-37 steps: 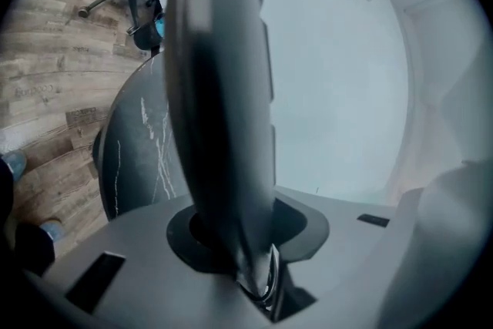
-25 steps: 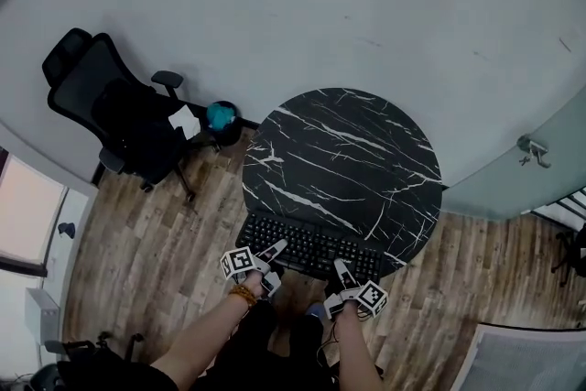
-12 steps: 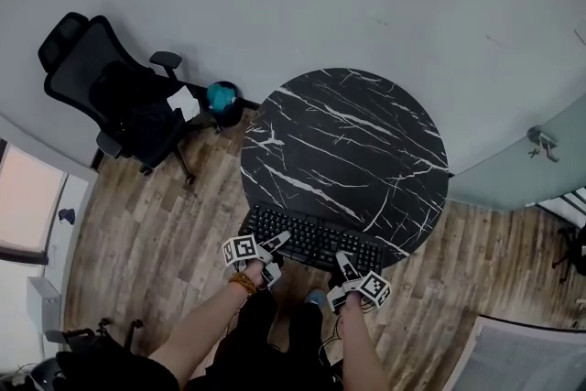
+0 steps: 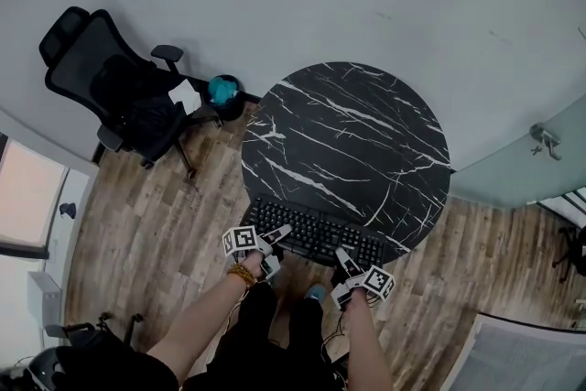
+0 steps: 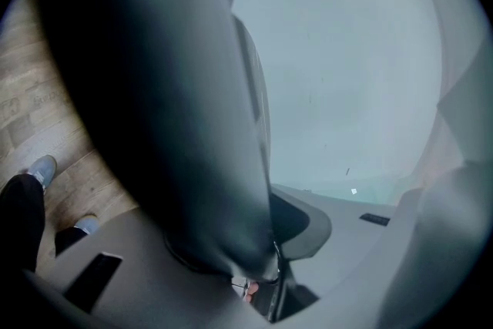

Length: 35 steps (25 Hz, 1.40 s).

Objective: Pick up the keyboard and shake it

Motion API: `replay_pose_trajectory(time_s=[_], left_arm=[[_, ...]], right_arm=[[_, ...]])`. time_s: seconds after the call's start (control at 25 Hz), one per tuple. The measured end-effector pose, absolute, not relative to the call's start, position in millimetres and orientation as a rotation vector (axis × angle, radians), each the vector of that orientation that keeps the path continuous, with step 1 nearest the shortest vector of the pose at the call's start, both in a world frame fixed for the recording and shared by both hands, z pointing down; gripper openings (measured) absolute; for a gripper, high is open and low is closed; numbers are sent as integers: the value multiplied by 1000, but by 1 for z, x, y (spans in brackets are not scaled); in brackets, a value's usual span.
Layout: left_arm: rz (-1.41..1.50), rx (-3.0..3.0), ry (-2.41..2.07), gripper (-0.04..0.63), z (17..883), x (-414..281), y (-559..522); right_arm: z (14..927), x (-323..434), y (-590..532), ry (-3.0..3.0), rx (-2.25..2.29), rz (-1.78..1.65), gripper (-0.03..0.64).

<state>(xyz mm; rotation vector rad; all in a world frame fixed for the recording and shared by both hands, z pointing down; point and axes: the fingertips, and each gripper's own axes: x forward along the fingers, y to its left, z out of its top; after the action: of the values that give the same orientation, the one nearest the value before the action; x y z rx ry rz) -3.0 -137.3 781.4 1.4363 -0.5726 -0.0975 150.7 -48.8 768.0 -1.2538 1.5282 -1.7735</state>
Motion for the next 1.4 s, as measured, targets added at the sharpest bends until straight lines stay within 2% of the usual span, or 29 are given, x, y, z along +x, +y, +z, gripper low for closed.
replay_pose_trajectory(time_s=[0.32, 0.6, 0.92, 1.4], left_arm=[[-39, 1421, -560, 140, 780, -5, -131], [120, 1479, -418, 198, 782, -5, -112], [285, 1543, -258, 199, 790, -10, -73], [326, 1551, -324, 199, 803, -8, -63]], right_arm=[[764, 147, -43, 1550, -1214, -1827, 129], [764, 131, -21, 1744, -1073, -1917, 130], [780, 131, -4, 1786, -1166, -2002, 153], [802, 133, 16, 1985, -1199, -2153, 199]])
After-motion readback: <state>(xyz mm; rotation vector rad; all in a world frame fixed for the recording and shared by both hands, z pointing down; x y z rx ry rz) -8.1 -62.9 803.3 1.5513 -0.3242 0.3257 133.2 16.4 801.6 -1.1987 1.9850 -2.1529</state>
